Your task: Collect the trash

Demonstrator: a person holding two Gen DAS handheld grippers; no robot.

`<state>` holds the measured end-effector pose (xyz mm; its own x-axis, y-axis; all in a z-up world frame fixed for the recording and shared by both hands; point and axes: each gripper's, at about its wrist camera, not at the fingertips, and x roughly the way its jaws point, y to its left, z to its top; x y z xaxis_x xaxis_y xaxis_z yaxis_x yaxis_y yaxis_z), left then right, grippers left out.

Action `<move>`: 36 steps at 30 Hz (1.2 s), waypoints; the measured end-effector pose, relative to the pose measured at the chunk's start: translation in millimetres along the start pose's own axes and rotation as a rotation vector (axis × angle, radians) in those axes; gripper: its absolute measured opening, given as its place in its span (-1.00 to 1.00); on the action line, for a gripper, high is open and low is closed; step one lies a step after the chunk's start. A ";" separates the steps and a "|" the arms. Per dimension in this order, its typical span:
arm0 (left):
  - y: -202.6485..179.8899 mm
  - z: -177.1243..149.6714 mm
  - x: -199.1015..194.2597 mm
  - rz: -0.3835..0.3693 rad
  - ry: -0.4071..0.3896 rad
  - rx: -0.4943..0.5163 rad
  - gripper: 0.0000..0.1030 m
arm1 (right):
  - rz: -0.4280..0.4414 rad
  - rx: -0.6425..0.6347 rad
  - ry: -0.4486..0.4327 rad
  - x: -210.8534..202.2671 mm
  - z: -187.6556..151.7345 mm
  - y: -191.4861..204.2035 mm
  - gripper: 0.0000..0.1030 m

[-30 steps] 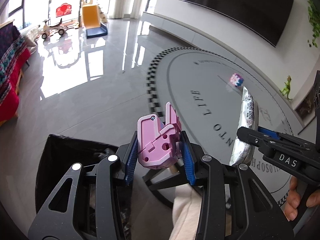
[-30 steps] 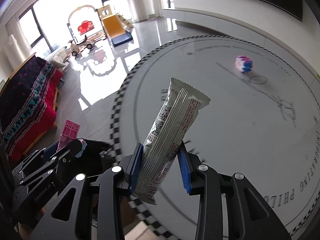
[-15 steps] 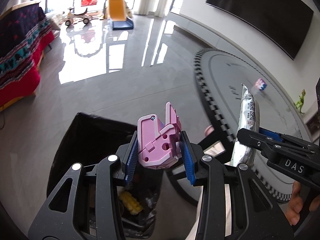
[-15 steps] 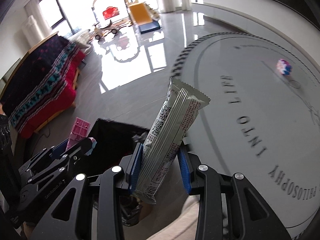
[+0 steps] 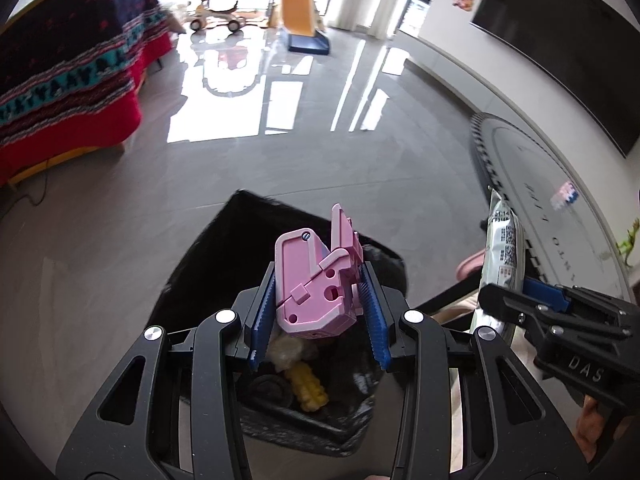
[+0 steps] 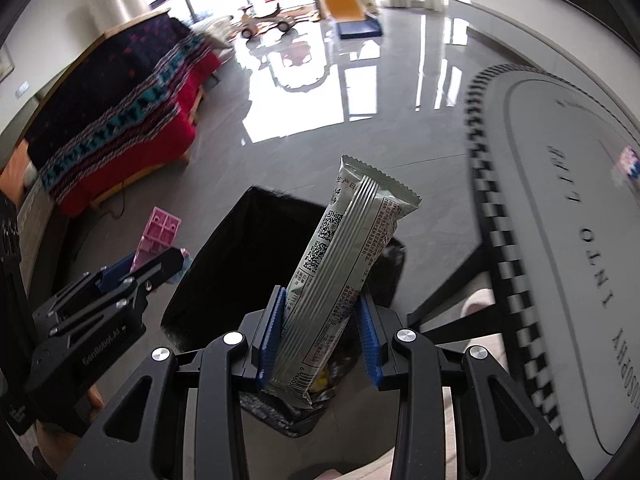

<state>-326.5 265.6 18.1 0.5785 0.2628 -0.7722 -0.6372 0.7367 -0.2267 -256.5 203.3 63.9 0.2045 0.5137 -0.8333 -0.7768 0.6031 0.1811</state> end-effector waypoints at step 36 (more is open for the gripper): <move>22.4 -3.7 -0.2 0.198 0.001 -0.013 0.88 | 0.046 -0.049 -0.018 1.5 2.0 6.8 0.37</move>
<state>-342.8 279.7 11.0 0.4407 0.4007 -0.8033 -0.7448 0.6628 -0.0780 -260.3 209.4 64.9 0.1779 0.5511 -0.8152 -0.8140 0.5479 0.1928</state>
